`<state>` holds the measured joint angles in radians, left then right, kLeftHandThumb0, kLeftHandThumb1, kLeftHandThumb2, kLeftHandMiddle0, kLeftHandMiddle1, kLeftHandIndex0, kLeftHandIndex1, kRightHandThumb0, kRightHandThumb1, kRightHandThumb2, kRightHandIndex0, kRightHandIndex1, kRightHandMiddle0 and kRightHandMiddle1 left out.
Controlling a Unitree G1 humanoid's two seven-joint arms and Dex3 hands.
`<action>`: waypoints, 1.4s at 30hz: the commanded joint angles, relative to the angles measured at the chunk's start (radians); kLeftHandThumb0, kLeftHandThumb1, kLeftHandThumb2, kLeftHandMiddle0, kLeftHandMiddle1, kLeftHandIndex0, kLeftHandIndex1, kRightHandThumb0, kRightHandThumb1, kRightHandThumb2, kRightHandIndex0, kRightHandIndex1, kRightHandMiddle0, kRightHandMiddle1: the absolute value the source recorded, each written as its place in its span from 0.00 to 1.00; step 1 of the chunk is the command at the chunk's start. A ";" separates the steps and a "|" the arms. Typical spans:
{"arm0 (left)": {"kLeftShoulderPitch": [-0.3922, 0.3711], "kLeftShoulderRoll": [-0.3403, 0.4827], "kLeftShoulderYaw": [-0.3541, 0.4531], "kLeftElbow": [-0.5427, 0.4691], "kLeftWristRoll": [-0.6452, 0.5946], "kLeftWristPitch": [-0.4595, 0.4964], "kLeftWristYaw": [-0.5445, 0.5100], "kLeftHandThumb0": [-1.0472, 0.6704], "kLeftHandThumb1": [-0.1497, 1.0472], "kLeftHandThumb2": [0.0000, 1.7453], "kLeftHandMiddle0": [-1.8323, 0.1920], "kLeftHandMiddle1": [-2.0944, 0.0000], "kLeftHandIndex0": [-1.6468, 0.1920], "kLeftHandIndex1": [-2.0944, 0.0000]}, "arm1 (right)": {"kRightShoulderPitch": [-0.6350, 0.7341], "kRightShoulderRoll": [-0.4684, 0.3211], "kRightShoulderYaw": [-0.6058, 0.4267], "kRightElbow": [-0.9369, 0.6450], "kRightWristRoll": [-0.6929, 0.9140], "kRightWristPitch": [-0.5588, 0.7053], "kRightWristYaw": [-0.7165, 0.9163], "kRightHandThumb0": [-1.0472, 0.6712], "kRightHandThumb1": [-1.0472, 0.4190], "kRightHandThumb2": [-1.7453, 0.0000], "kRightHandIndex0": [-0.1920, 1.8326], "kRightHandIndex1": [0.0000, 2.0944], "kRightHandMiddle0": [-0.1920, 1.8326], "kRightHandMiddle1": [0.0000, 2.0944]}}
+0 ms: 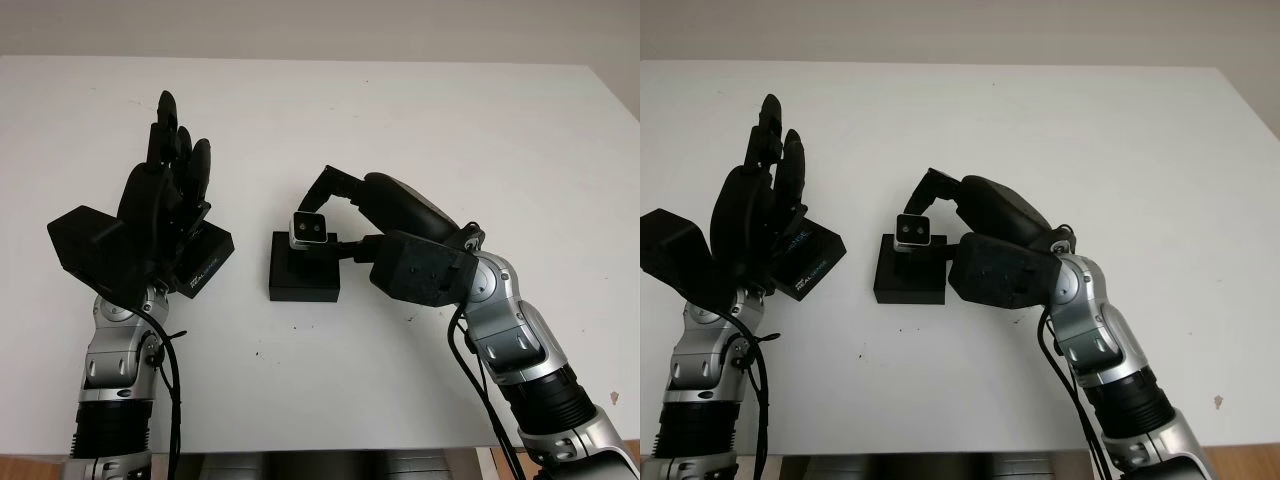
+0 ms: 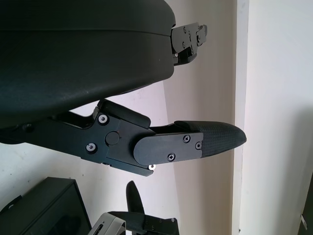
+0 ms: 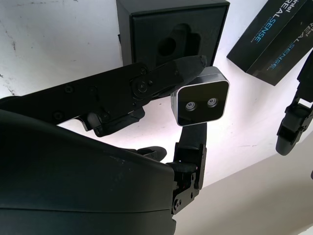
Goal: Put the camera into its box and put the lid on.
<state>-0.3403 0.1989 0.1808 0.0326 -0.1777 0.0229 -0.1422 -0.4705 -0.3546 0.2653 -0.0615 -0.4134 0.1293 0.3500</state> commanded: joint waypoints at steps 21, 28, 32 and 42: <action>-0.001 0.004 0.001 -0.006 -0.001 -0.002 -0.003 0.19 1.00 0.27 1.00 1.00 1.00 1.00 | 0.069 0.030 0.007 -0.107 -0.084 0.083 -0.023 0.37 0.00 0.95 0.26 0.03 0.24 0.79; -0.002 0.001 0.002 -0.003 -0.003 -0.003 -0.005 0.19 1.00 0.27 1.00 1.00 1.00 1.00 | 0.088 0.057 0.011 -0.136 -0.100 0.122 -0.035 0.37 0.00 0.95 0.26 0.03 0.24 0.79; -0.004 -0.003 0.003 0.003 -0.004 -0.004 -0.001 0.19 1.00 0.27 1.00 1.00 1.00 1.00 | 0.101 0.078 0.010 -0.147 -0.096 0.130 -0.048 0.37 0.00 0.95 0.27 0.03 0.24 0.80; 0.001 -0.008 0.005 -0.004 -0.009 -0.001 0.005 0.19 1.00 0.26 1.00 1.00 1.00 1.00 | 0.113 0.093 0.028 -0.170 -0.120 0.164 -0.048 0.38 0.00 0.96 0.27 0.03 0.24 0.78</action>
<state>-0.3403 0.1945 0.1812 0.0345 -0.1804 0.0236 -0.1398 -0.3653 -0.2656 0.2903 -0.2071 -0.5336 0.2887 0.3056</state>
